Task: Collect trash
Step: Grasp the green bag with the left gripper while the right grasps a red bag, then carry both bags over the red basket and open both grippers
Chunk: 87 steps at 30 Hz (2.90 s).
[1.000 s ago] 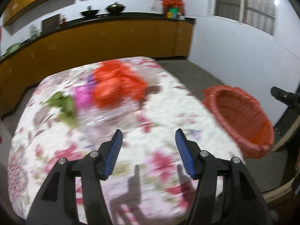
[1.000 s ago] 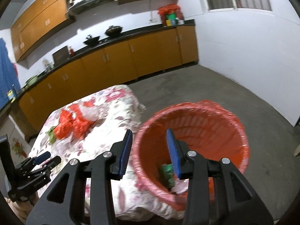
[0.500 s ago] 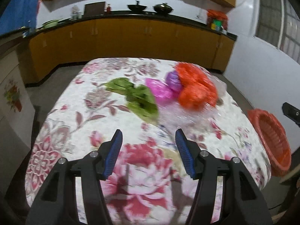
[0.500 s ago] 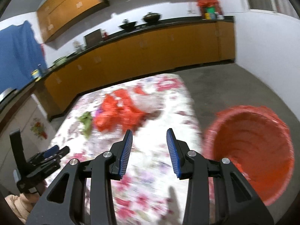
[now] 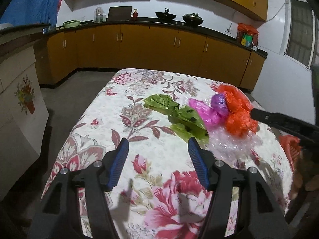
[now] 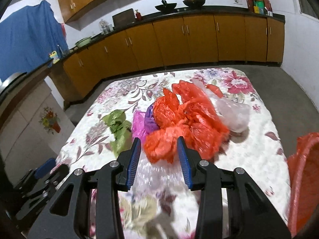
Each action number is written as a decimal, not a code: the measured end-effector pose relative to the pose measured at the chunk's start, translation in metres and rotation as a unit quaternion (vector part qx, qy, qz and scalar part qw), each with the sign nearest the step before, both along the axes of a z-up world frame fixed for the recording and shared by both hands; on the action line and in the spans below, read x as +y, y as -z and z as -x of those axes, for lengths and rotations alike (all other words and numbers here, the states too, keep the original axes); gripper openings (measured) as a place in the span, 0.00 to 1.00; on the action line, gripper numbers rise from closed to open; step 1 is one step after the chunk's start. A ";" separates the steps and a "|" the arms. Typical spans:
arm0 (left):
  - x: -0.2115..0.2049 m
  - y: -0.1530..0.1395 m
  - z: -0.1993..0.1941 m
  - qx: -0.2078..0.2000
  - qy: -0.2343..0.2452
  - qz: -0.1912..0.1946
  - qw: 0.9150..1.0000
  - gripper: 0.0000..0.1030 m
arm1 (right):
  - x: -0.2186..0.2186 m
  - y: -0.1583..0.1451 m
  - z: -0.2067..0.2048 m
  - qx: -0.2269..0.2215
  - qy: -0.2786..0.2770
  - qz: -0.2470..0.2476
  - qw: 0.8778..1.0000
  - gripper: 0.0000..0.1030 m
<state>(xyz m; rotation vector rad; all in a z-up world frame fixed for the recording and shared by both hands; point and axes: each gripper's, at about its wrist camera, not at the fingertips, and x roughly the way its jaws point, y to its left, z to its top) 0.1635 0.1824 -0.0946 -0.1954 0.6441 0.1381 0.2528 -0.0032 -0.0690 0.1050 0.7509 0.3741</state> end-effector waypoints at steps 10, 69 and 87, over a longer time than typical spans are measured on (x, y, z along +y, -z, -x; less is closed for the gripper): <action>0.004 0.008 -0.021 0.011 0.006 0.008 1.000 0.60 | 0.003 0.027 -0.023 0.018 0.036 0.037 0.998 0.49; -0.123 -0.074 0.005 -0.047 0.218 0.028 0.974 0.02 | -0.184 -0.028 0.120 -0.040 0.170 -0.017 0.985 0.19; -0.272 -0.090 0.019 -0.060 0.389 0.045 0.918 0.02 | -0.284 -0.049 0.166 -0.067 0.290 -0.024 0.954 0.19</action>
